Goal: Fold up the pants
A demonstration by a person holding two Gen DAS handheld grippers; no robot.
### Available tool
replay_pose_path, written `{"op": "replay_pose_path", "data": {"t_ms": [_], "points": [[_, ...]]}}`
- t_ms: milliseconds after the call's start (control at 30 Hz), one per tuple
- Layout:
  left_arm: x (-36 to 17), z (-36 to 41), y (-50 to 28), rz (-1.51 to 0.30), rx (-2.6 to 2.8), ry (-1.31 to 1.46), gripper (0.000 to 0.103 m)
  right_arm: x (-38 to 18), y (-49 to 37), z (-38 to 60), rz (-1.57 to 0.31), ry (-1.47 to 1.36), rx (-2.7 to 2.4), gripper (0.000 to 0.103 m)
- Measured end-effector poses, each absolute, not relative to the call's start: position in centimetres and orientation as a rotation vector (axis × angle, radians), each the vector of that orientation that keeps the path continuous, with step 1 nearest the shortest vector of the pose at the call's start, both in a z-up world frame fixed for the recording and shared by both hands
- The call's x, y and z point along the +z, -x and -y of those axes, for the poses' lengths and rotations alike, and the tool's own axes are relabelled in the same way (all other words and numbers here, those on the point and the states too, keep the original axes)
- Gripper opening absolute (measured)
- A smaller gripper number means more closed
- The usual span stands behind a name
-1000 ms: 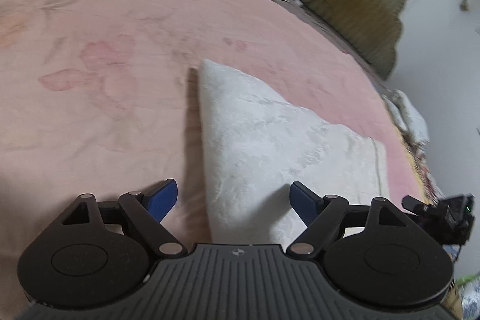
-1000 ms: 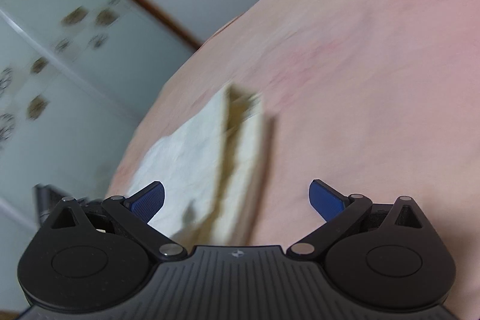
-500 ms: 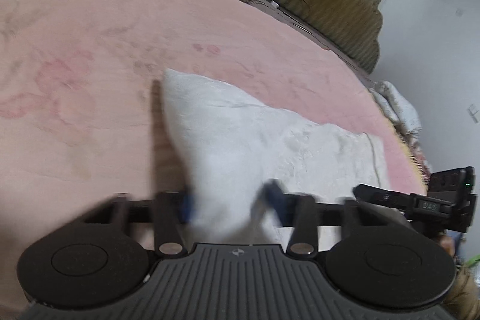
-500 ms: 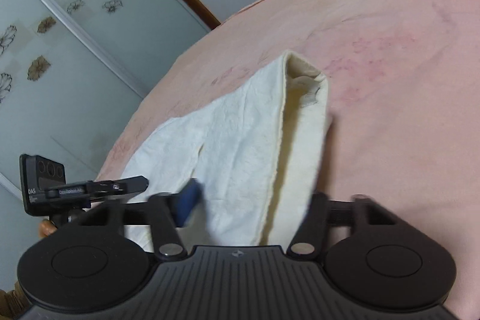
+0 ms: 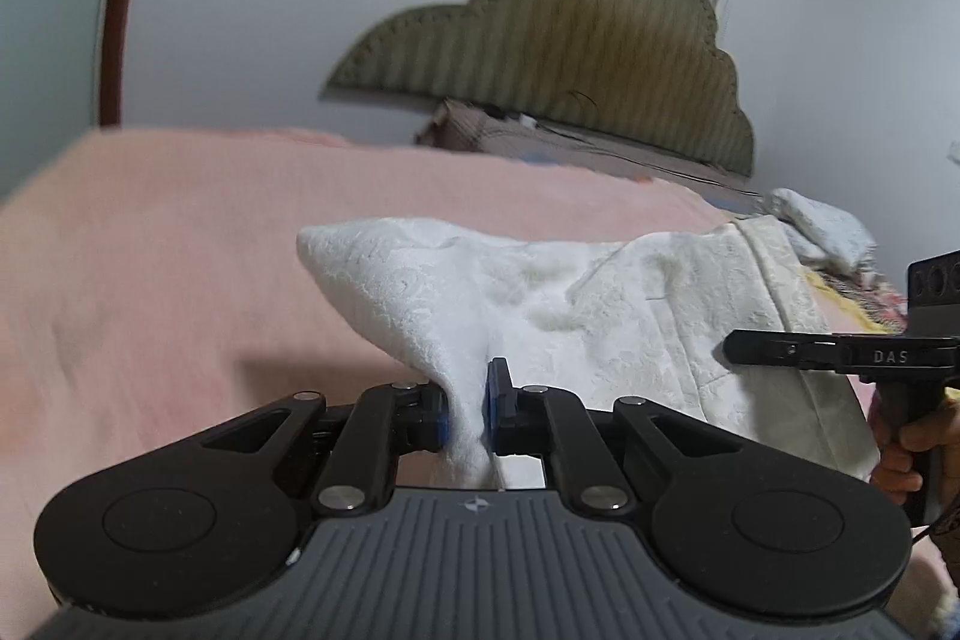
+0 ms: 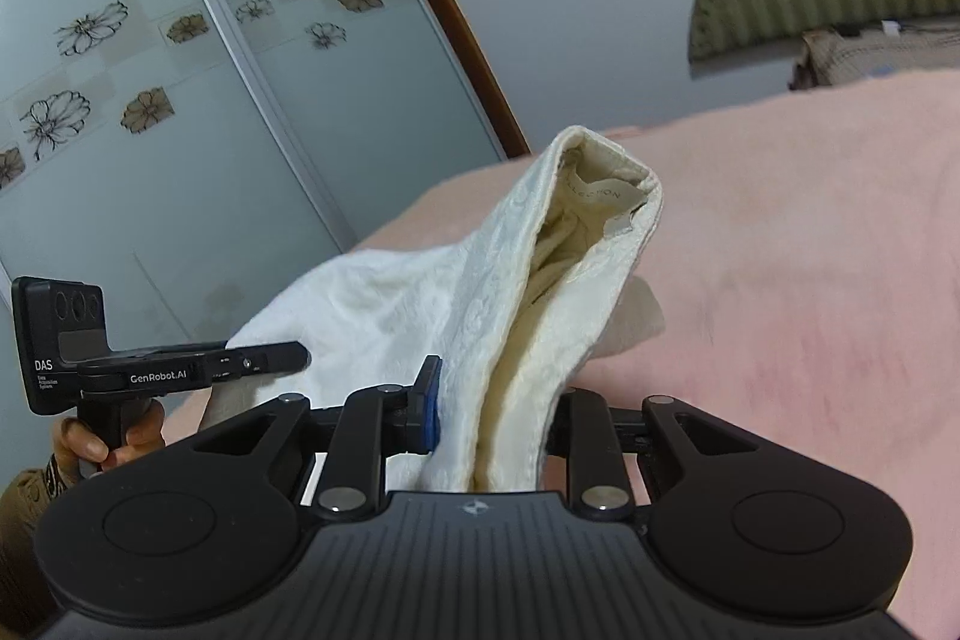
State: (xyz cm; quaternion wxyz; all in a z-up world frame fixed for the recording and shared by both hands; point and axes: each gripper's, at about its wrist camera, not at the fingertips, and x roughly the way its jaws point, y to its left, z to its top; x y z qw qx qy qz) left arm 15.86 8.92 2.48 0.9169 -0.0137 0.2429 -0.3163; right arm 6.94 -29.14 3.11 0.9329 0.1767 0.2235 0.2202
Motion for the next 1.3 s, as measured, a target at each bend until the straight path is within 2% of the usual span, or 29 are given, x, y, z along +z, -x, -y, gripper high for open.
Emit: {"op": "replay_pose_path", "data": {"t_ms": [200,367,400,433,500,600,700,767,933,1033,1100,1167,1300], "points": [[4.0,-7.5,-21.9,-0.501,-0.558,-0.026,0.011,3.8,-15.2,28.9,-0.446,-0.355,0.437,0.023],[0.6,-6.3,-27.1,-0.618,-0.477,-0.053,0.012,0.7,-21.2,28.7,-0.553,-0.362,0.365,0.024],[-0.4,-6.2,-28.0,-0.649,-0.457,-0.062,0.014,-0.1,-21.9,28.6,-0.584,-0.363,0.343,0.029],[-1.1,-6.2,-28.6,-0.666,-0.442,-0.073,0.016,-0.9,-22.6,28.8,-0.618,-0.378,0.324,0.036],[-1.6,-6.6,-29.0,-0.674,-0.424,-0.073,0.03,-1.8,-22.9,29.7,-0.653,-0.439,0.288,0.044],[-0.8,-7.8,-28.5,-0.681,-0.364,-0.053,0.045,-0.9,-21.0,30.5,-0.617,-0.461,0.223,0.044],[0.3,-8.7,-26.1,-0.638,-0.306,-0.108,0.044,2.0,-16.7,28.7,-0.479,-0.267,0.127,0.044],[0.4,-8.3,-24.8,-0.638,-0.287,-0.156,0.045,3.0,-14.7,27.1,-0.443,-0.212,0.237,0.043],[-1.1,-7.9,-24.8,-0.687,-0.204,-0.206,0.051,0.9,-15.1,23.8,-0.616,-0.099,0.297,0.041],[0.7,-8.7,-22.5,-0.622,-0.191,-0.186,0.051,1.3,-13.4,24.3,-0.589,-0.172,0.233,0.043],[1.3,-8.8,-20.4,-0.574,-0.174,-0.195,0.07,1.8,-11.5,23.7,-0.541,-0.162,0.27,0.043],[1.2,-8.3,-19.4,-0.566,-0.178,-0.209,0.078,1.5,-10.8,22.3,-0.544,-0.134,0.297,0.047],[0.3,-8.2,-18.4,-0.599,-0.145,-0.22,0.078,0.2,-11.2,22.5,-0.591,-0.221,0.254,0.047]]}}
